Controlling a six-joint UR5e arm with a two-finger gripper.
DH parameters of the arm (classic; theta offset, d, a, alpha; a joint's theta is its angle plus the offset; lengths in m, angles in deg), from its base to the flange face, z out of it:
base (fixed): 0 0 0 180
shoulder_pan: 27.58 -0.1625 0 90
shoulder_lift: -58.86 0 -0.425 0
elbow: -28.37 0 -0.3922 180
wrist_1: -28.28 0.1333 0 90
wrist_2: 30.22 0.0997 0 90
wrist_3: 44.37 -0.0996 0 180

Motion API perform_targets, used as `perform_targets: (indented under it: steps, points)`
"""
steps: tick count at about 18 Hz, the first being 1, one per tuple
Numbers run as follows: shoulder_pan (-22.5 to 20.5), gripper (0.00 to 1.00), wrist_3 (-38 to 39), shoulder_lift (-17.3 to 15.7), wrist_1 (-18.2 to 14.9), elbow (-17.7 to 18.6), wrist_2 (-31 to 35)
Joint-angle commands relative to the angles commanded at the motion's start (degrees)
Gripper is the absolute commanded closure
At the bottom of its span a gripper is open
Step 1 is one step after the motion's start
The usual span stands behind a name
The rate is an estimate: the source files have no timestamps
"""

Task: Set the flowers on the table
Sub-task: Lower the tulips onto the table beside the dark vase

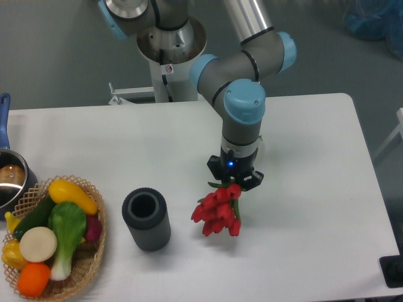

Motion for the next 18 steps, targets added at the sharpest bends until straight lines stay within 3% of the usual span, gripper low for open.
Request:
perform_targets:
  steps: [10,18]
  points:
    - [0.36,0.71,-0.26,1.84,0.09,-0.70,0.17]
    - [-3.07,0.71,-1.49,3.69,0.17,-1.23,0.52]
